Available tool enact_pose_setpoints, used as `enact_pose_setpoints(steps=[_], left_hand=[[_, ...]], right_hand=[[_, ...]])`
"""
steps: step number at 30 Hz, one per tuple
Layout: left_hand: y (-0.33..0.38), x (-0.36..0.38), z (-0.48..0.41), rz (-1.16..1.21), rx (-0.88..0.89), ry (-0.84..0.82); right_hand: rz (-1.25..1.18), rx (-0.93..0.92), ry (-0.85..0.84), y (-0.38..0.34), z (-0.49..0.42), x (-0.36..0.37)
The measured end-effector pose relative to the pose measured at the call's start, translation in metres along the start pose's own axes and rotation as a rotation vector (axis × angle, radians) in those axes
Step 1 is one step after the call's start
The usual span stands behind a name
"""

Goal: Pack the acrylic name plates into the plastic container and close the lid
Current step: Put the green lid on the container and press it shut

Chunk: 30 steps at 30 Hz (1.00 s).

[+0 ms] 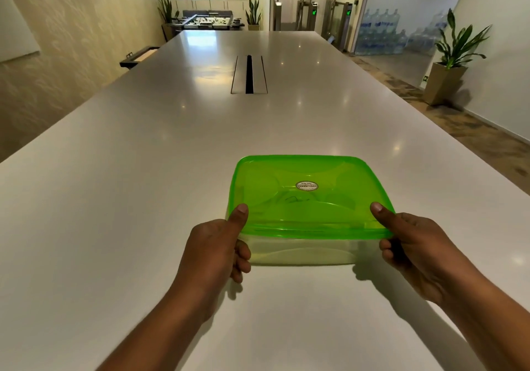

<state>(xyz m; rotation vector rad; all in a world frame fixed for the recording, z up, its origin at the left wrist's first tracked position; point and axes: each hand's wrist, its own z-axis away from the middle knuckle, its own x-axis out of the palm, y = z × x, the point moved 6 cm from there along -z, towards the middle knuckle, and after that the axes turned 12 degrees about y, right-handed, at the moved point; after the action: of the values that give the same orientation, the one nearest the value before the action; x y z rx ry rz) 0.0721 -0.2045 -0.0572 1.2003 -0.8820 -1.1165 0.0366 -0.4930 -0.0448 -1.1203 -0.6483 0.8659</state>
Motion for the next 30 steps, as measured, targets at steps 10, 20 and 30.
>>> enact_pose_setpoints(steps=[10, 20, 30], left_hand=[[-0.004, 0.003, 0.001, 0.037, 0.048, 0.031], [0.011, -0.009, -0.046, -0.288, 0.150, 0.125], [0.039, 0.034, -0.111, -0.306, 0.032, -0.021]], right_hand=[[0.013, 0.020, -0.030, 0.004, -0.007, -0.001], [0.217, -0.046, 0.101, -0.023, -0.058, -0.005], [0.288, -0.023, 0.023, -0.048, -0.095, 0.032]])
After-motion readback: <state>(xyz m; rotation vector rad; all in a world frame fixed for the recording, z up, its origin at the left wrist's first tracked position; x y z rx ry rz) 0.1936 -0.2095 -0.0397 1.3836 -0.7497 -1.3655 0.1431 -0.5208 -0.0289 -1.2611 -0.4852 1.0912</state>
